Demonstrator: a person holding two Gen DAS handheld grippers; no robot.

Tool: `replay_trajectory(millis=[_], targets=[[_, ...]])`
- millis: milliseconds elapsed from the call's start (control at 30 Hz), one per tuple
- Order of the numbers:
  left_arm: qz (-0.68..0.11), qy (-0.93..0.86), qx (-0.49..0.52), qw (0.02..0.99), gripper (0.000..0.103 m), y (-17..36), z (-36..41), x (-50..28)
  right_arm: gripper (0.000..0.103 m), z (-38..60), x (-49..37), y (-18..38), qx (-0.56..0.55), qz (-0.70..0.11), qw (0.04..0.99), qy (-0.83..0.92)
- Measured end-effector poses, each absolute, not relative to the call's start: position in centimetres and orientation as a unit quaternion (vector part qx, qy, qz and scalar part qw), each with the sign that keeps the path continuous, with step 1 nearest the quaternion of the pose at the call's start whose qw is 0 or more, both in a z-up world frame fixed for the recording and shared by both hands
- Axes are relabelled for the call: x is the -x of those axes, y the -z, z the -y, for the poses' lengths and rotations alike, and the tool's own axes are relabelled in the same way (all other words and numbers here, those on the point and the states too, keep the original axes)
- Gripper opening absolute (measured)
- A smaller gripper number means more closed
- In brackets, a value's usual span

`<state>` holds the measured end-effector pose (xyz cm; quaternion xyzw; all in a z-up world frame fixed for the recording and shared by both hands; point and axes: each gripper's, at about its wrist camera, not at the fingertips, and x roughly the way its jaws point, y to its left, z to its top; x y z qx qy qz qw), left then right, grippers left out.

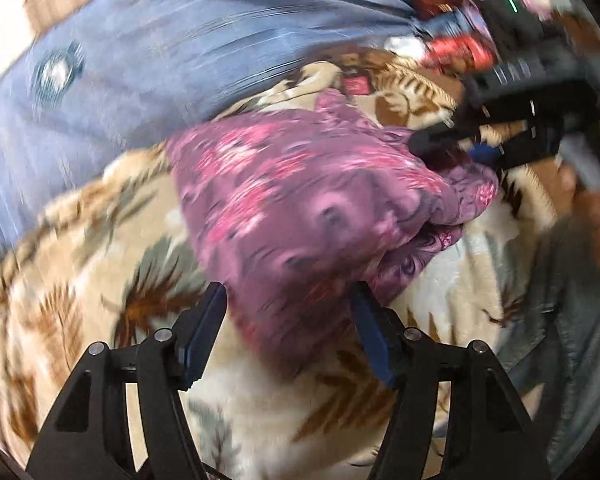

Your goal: Fold small clothes

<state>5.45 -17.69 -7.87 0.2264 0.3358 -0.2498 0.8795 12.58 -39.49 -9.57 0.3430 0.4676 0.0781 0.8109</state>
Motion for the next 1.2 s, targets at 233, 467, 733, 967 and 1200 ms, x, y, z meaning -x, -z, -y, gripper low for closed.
replay_trajectory(millis=[233, 467, 733, 967, 1200], targets=[[-0.308, 0.241, -0.254, 0.885, 0.033, 8.5, 17.8, -7.3, 0.007, 38.7, -12.9, 10.4, -0.331, -0.48, 0.809, -0.073], [-0.35, 0.273, -0.14, 0.885, 0.01, 5.4, 11.3, -6.1, 0.005, 37.7, -11.2, 8.1, -0.316, -0.448, 0.832, -0.083], [-0.363, 0.283, -0.066, 0.885, 0.013, 8.0, 10.3, -6.1, 0.009, 35.1, -13.2, 12.0, -0.255, -0.543, 0.797, -0.068], [-0.37, 0.322, 0.063, 0.869, 0.076, 4.1, 4.9, -7.4, 0.065, 36.7, -13.1, 6.6, -0.287, -0.465, 0.832, -0.094], [-0.479, 0.298, 0.175, 0.807, 0.076, 6.0, 5.4, -18.8, 0.07, 37.4, -22.6, 5.6, -0.241, -0.552, 0.793, -0.095]])
